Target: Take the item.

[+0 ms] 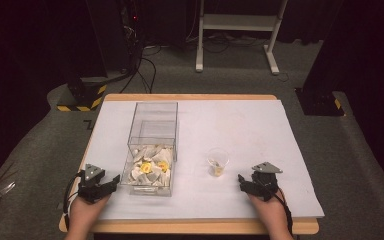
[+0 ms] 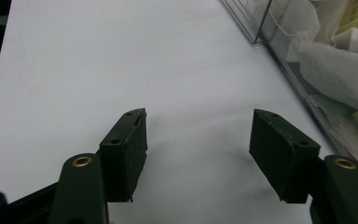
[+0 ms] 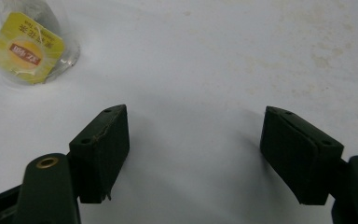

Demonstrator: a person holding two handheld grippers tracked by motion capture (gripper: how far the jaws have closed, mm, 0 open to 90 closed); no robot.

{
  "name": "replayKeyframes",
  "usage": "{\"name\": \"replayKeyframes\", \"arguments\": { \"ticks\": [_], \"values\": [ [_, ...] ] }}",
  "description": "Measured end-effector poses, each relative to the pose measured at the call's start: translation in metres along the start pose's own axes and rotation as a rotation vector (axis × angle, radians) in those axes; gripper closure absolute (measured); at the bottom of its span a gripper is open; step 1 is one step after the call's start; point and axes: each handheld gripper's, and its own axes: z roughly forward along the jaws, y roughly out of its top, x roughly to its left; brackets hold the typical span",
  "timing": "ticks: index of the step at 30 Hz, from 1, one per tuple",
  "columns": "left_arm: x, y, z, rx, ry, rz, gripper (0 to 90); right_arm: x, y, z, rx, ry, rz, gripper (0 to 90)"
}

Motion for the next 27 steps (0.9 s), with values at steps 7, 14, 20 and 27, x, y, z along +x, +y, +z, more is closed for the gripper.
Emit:
{"name": "replayKeyframes", "arguments": {
  "ticks": [7,14,20,27],
  "values": [
    [0.002,0.005,-0.020,-0.039,-0.026,0.004,39.7,-0.002,0.000,0.000,0.008,0.013,0.013,23.9],
    [-0.005,0.013,-0.037,-0.075,-0.058,0.023,39.3,-0.002,0.000,0.001,0.009,0.005,0.015,22.0],
    [-0.012,0.020,-0.051,-0.108,-0.063,0.035,39.2,-0.002,0.000,0.001,0.010,0.005,0.017,21.7],
    [-0.016,0.026,-0.062,-0.146,-0.093,0.037,39.3,-0.001,0.000,0.001,0.011,0.000,0.019,21.2]
  ]
}}
